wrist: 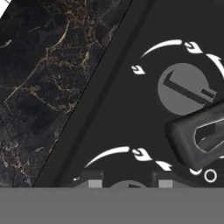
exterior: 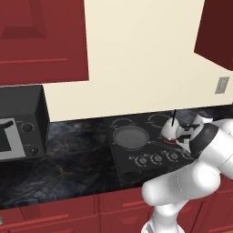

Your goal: Pick the kettle from the counter and place it on a stove burner. Then turn the burner on.

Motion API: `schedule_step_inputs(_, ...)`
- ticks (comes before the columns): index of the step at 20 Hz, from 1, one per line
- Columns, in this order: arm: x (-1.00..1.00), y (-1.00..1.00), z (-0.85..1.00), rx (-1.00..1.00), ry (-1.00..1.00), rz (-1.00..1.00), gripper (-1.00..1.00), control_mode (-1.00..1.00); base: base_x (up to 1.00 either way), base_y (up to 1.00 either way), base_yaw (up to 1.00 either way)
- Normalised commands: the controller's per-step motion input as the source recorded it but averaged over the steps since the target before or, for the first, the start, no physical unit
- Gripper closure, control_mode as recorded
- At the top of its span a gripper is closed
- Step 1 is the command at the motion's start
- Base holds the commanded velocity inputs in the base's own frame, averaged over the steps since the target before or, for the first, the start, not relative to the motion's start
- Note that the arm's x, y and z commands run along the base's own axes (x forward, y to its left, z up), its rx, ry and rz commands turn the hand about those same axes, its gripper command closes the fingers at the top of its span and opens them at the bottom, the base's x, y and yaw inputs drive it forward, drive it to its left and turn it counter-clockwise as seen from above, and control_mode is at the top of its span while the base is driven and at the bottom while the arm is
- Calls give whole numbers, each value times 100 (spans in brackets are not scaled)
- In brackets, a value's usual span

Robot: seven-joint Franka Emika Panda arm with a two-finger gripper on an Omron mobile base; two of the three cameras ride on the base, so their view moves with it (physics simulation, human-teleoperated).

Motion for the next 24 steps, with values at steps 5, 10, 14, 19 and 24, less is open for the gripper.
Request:
schedule_step_inputs(5,-11,-2,4,1,-4,1,100,-100,0,0,0)
schedule_step_inputs(10,-1,-21,92,25,-4,33,100,-100,0,0,0)
schedule_step_inputs(14,0,0,100,19,4,17,100,-100,0,0,0)
schedule_step_inputs(19,-3,0,100,19,13,13,100,-100,0,0,0)
schedule_step_inputs(24,-58,15,100,5,3,5,100,-100,0,0,0)
